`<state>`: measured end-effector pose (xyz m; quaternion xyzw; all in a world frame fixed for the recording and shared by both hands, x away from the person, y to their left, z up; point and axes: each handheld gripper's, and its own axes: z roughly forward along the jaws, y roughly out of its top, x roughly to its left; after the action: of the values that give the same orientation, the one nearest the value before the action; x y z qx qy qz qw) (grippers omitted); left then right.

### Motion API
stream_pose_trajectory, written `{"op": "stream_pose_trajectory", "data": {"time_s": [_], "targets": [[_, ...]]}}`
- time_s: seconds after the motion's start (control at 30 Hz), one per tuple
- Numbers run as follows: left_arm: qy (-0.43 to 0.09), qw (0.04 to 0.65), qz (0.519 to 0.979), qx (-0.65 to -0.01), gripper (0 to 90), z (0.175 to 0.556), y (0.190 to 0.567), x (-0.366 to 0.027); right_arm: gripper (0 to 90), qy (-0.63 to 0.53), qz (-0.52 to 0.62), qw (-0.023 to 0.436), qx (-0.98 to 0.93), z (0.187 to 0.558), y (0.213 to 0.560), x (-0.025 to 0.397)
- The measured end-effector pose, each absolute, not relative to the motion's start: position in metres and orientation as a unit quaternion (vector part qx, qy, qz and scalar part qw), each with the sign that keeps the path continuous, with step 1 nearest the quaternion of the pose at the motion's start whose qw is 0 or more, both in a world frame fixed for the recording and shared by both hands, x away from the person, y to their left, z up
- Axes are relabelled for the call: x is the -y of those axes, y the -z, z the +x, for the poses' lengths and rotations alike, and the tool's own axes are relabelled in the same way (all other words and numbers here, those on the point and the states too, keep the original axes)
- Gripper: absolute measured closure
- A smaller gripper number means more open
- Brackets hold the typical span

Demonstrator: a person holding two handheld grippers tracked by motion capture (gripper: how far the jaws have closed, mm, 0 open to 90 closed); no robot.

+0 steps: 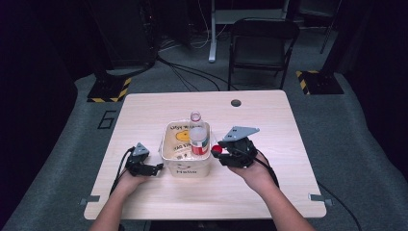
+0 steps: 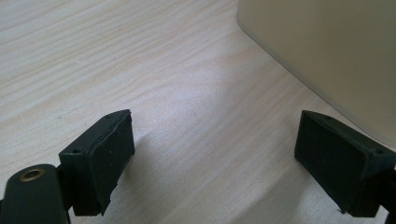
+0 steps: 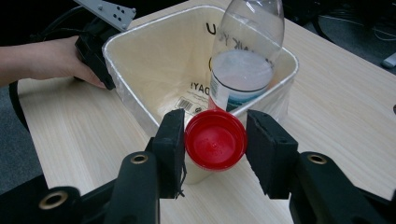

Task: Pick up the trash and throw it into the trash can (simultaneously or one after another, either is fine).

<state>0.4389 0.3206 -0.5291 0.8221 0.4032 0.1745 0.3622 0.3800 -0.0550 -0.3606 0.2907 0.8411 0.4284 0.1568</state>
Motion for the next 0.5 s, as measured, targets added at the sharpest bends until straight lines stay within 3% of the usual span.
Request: {"op": "stream_pose_trajectory", "data": {"time_s": [0.5], "targets": [[-0.174, 0.362, 0.822, -0.403, 11.9, 0.439, 0.529, -0.321, 57.5, -0.436, 0.276, 0.154, -0.843, 0.392, 0.363, 0.029]]}}
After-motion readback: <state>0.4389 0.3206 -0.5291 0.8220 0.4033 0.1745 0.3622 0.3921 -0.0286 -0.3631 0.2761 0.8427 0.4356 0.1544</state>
